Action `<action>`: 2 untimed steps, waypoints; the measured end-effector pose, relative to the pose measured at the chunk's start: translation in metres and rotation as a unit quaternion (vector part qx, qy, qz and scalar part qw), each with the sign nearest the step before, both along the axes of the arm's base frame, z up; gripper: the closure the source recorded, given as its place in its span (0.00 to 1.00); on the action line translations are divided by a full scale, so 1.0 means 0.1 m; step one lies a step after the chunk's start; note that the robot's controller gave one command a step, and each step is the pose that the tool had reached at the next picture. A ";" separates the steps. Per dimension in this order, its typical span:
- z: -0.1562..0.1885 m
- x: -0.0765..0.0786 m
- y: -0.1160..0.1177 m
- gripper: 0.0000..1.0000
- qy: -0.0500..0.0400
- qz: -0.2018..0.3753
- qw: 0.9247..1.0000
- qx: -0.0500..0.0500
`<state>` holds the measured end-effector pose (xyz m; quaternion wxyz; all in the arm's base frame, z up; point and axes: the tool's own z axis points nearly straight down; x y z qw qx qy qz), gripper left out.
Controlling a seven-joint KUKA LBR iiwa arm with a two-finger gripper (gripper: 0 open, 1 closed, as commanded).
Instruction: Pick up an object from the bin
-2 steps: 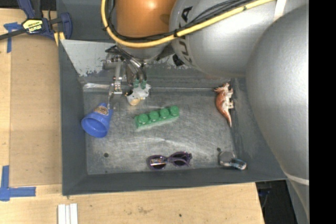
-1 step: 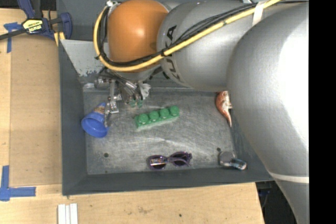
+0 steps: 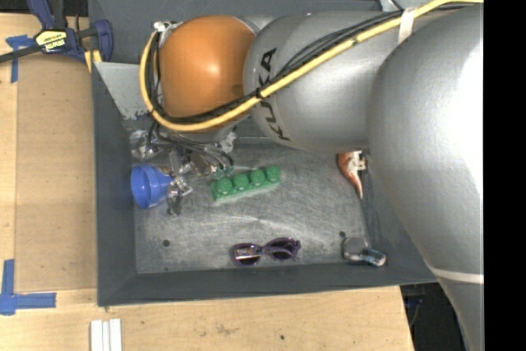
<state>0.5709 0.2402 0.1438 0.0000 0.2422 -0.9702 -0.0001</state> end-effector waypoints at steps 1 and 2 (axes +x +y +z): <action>-0.12 -0.21 0.02 0.00 -0.001 -0.139 0.990 0.001; -0.60 -0.15 0.01 0.00 -0.001 -0.193 0.981 0.001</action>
Offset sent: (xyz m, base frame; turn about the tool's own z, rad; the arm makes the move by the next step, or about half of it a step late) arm -0.0138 0.0003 -0.0738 0.4144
